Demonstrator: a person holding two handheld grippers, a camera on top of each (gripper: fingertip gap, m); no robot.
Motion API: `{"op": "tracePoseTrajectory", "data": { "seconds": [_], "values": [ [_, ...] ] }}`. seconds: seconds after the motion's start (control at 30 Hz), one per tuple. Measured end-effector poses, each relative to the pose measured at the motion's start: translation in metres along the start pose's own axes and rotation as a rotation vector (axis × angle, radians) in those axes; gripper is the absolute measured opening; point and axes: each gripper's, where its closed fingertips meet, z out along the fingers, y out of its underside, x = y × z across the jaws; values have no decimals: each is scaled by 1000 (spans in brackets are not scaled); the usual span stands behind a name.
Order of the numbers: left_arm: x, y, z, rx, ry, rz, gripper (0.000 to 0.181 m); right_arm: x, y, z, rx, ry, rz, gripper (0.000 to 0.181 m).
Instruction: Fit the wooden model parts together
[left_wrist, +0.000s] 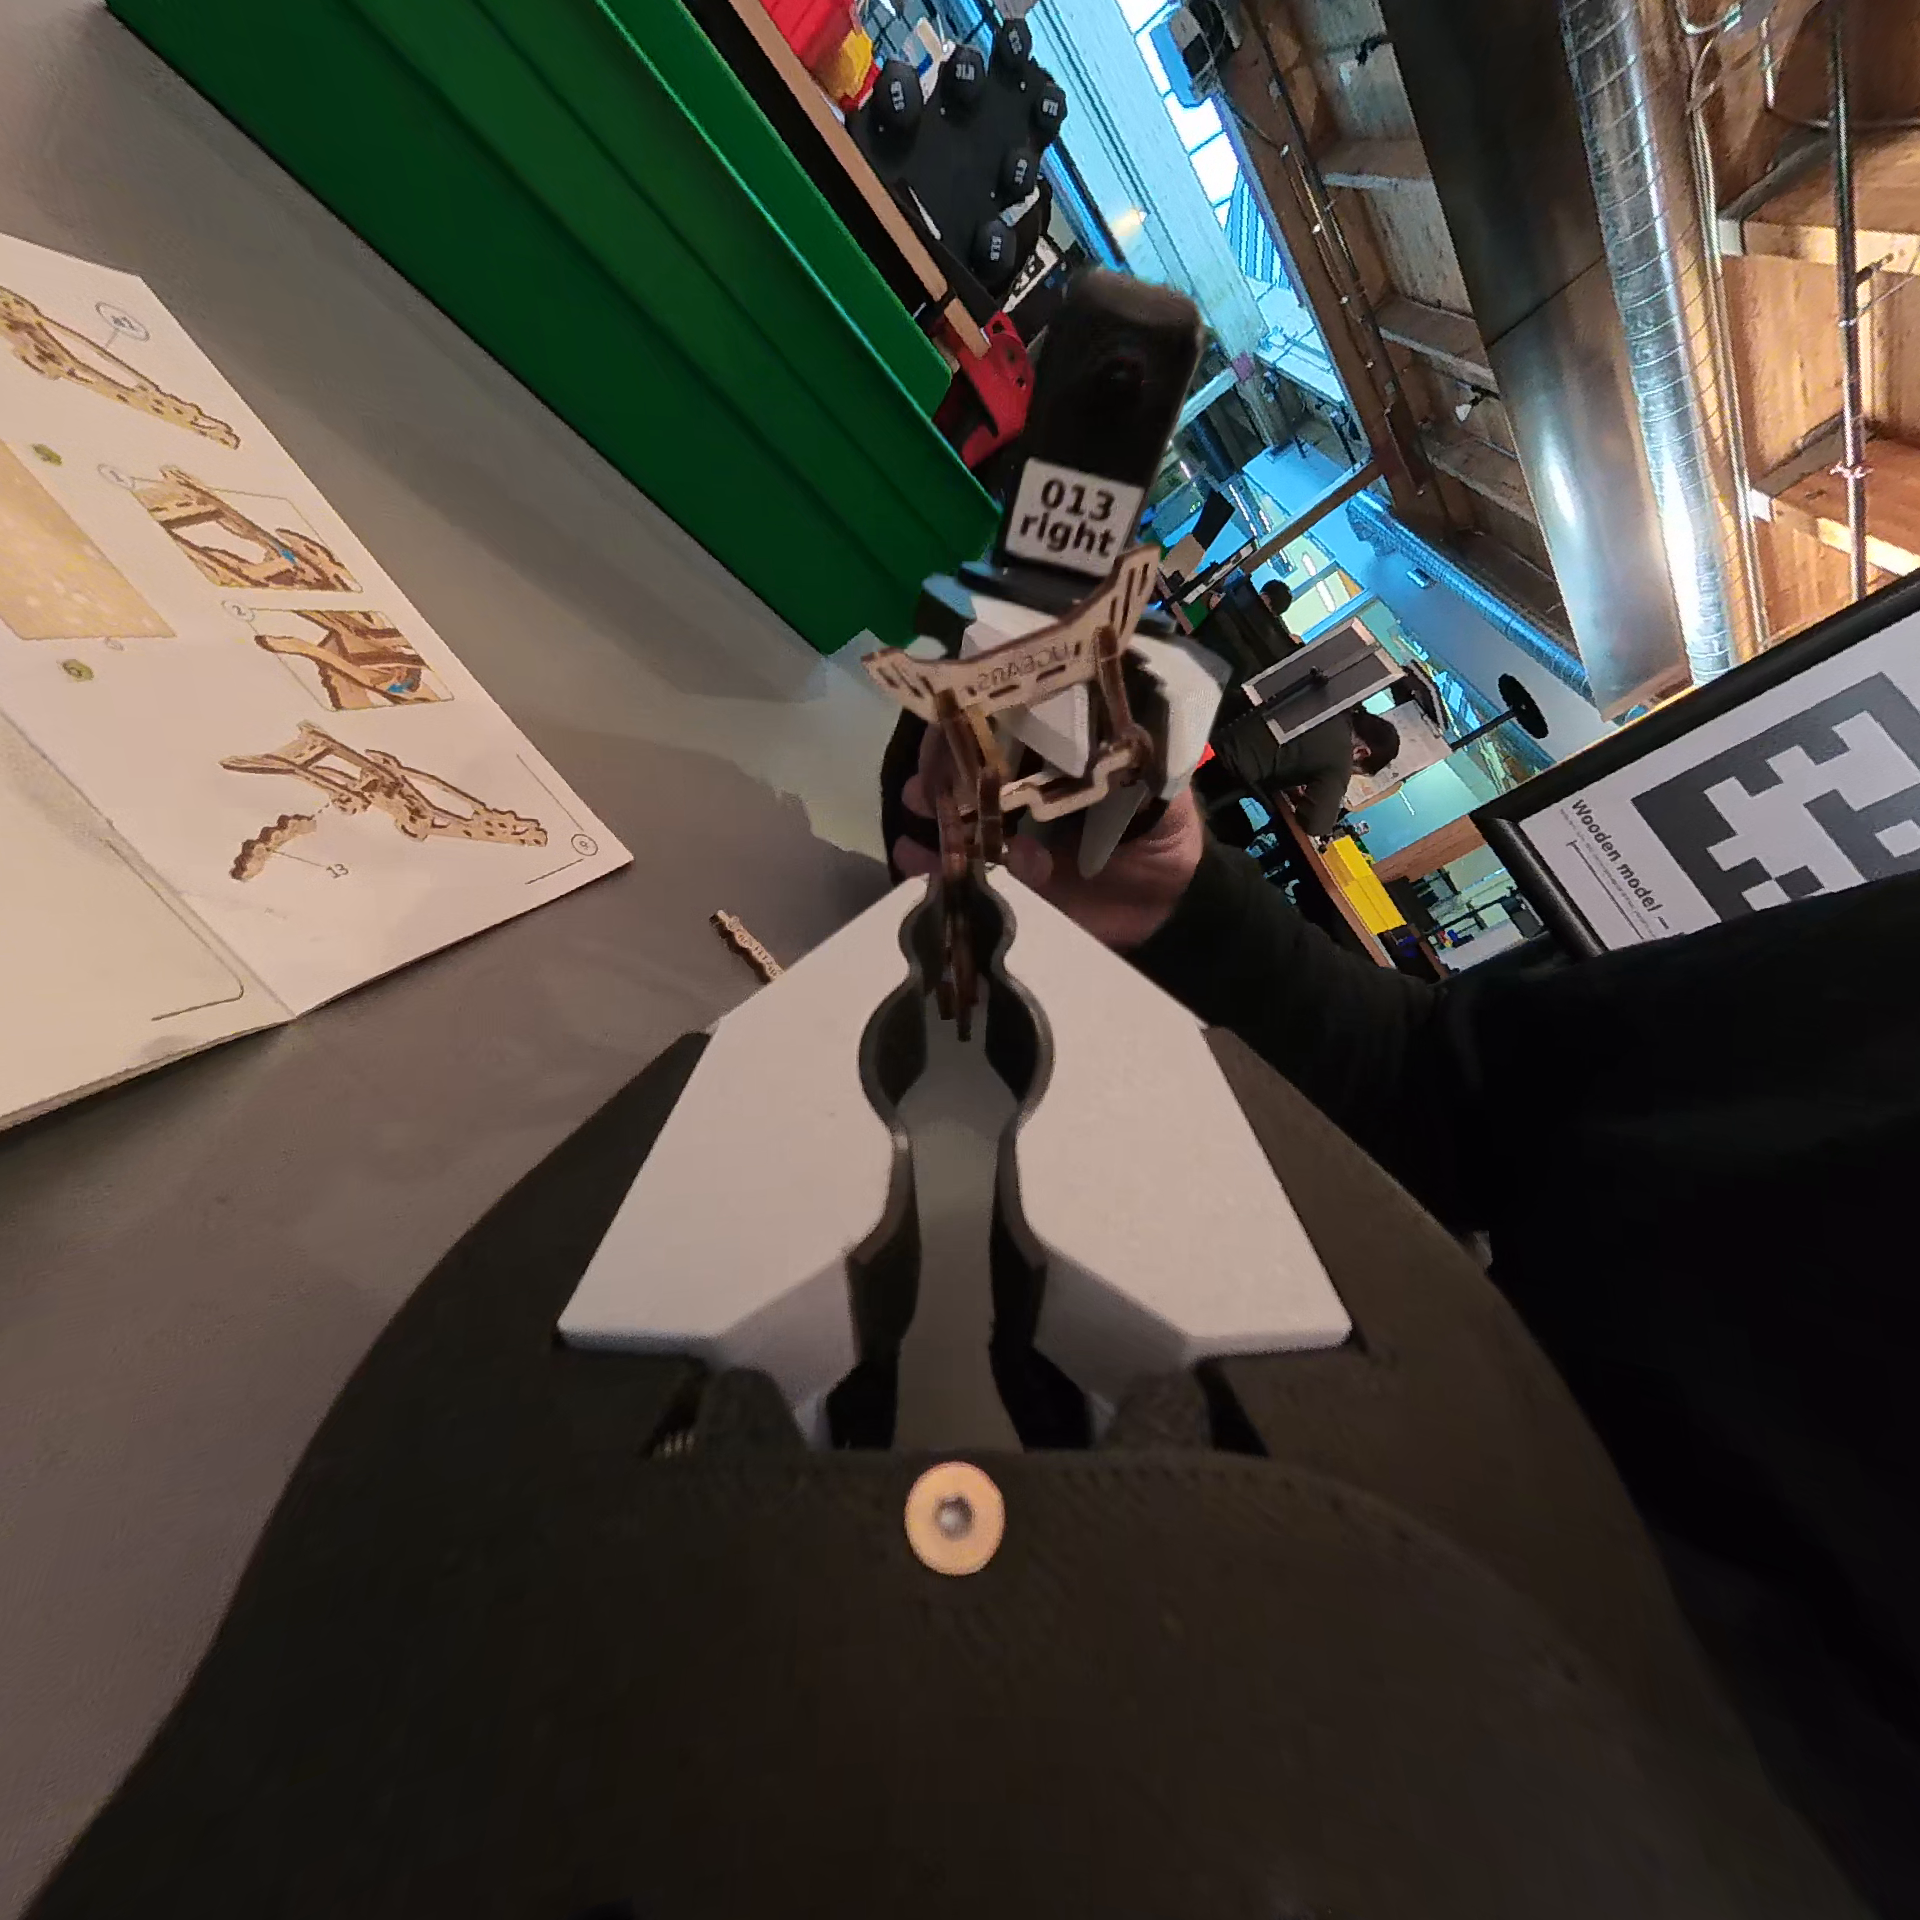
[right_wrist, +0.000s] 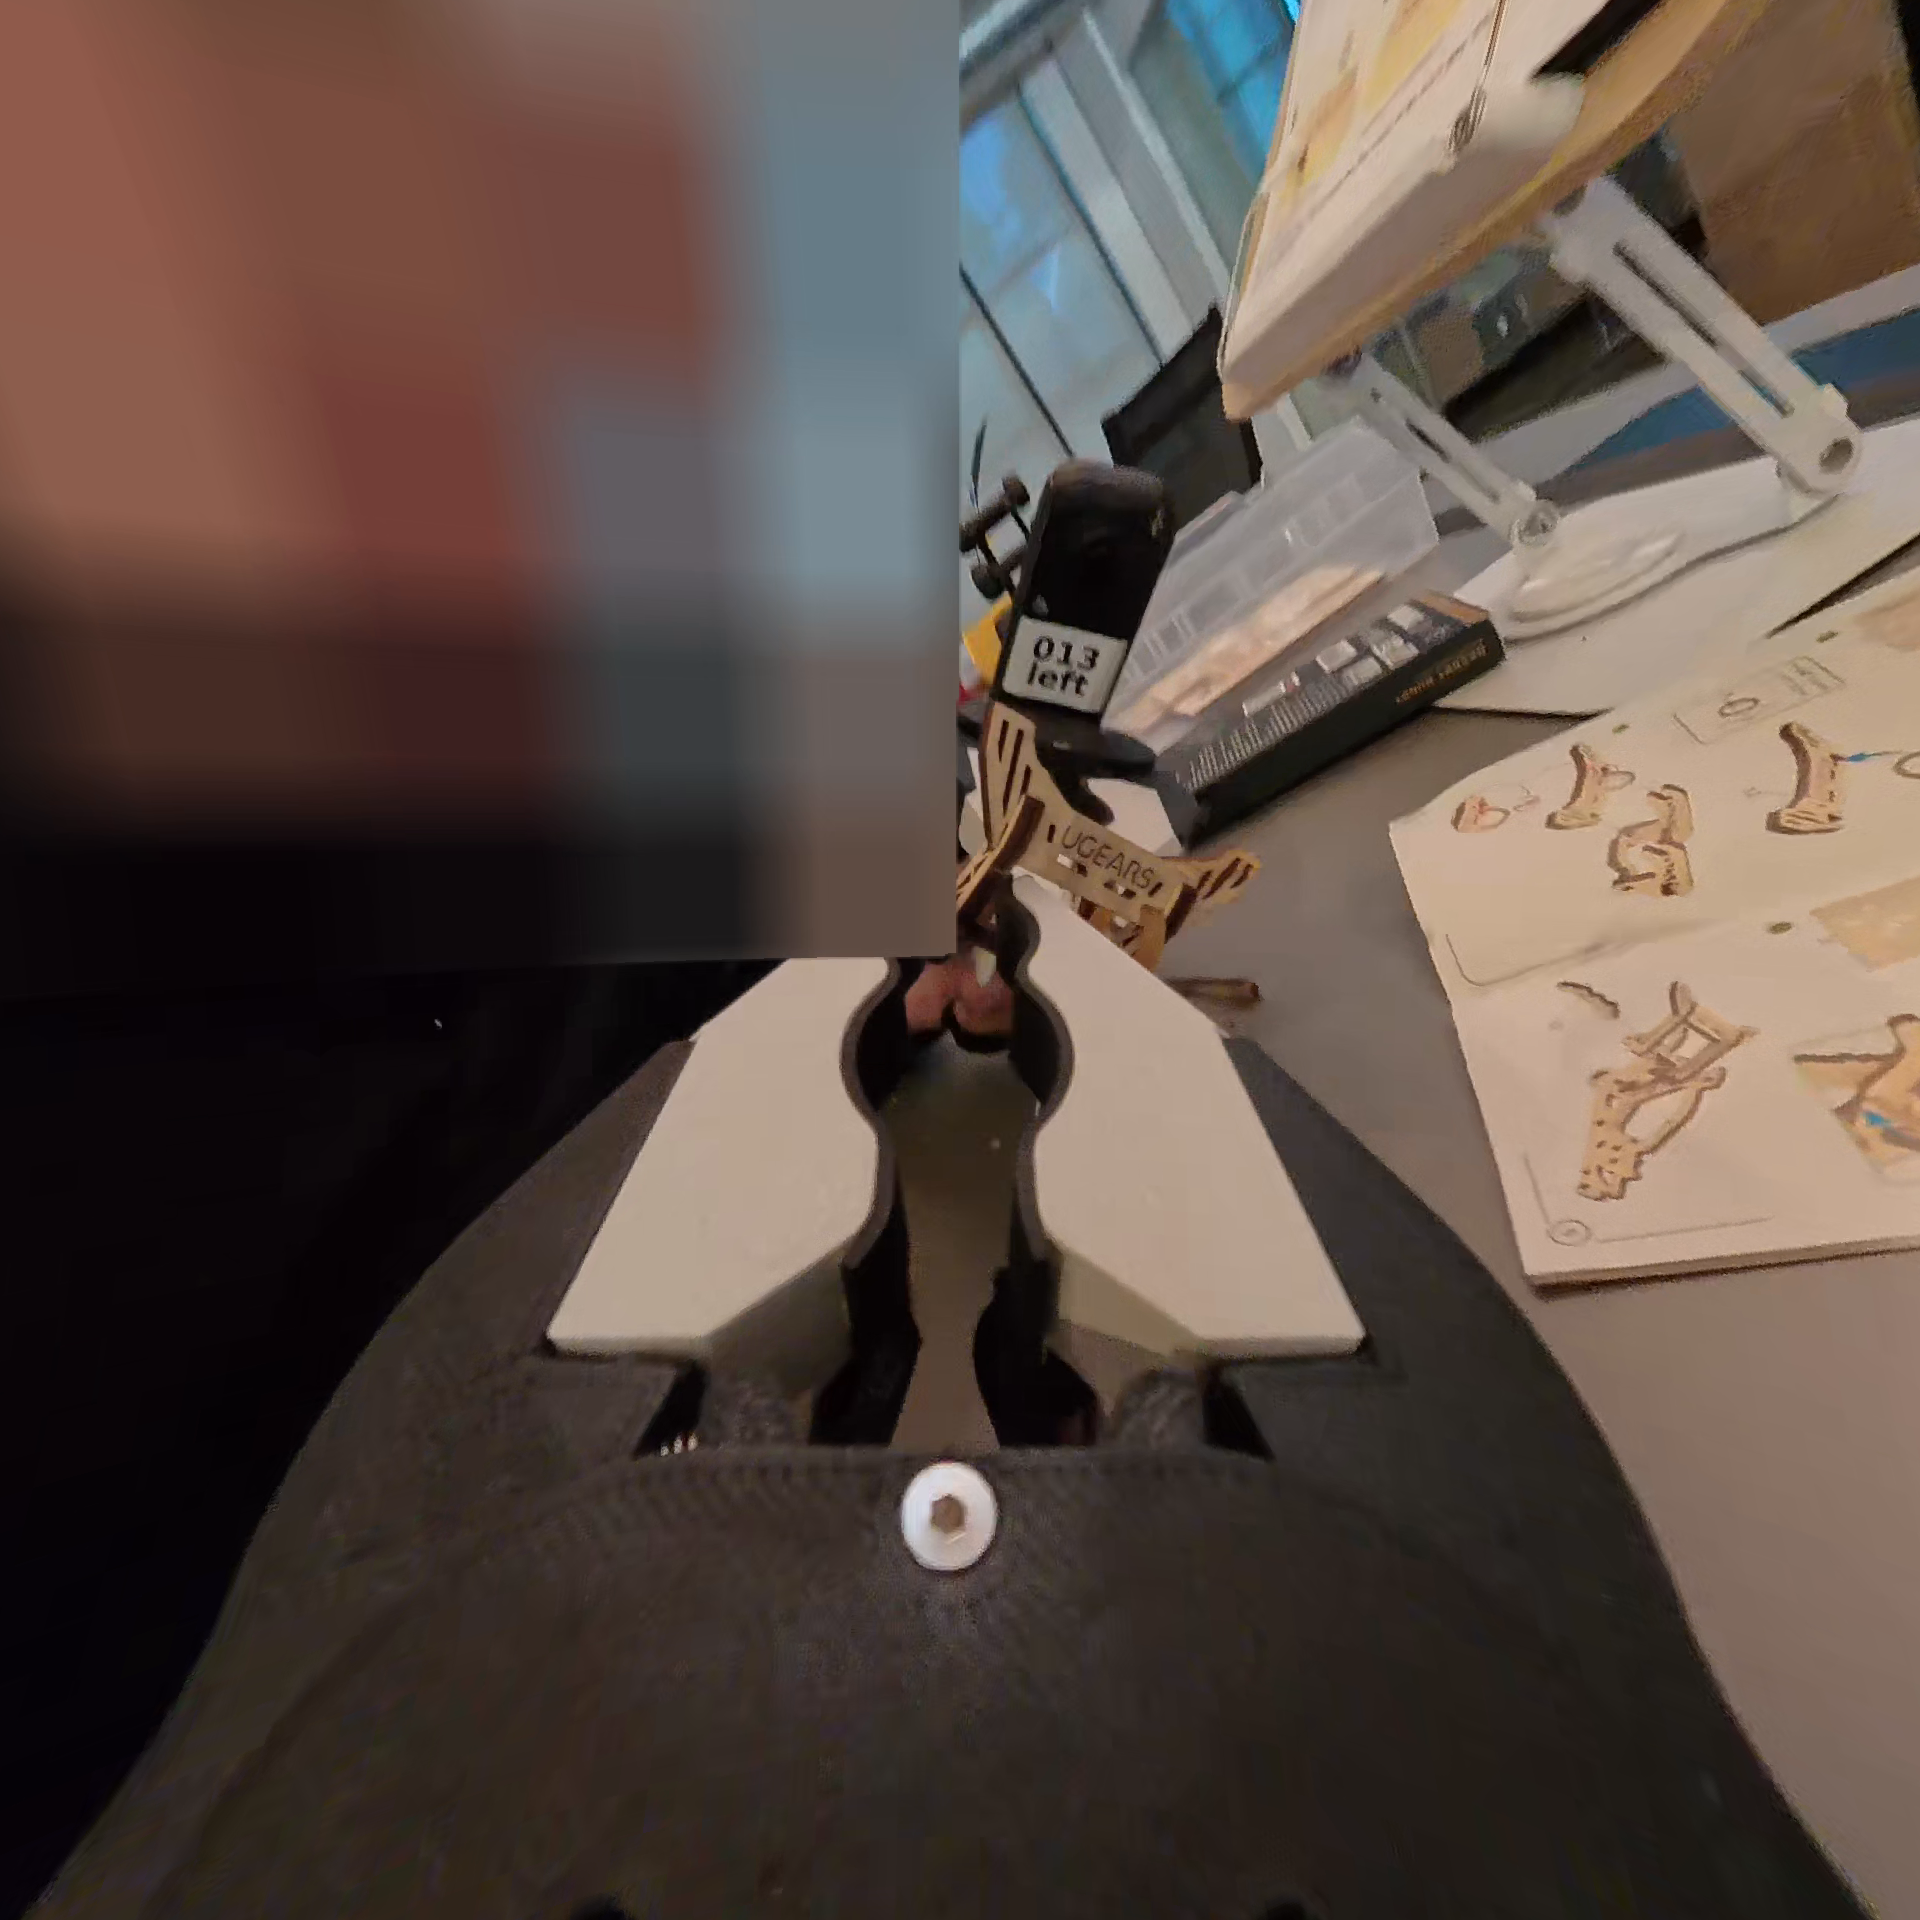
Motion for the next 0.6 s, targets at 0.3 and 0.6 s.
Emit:
{"op": "tracePoseTrajectory", "data": {
  "seconds": [0.3, 0.6],
  "values": [
    [-19, 22, 5, -137, 20, -109, 1, 15, 25, -1, -260, -35, 165, 10],
    [-38, 46, 11, -353, -26, -159, 4, 37, 54, -6, -459, -10, 360, 10]
  ]
}}
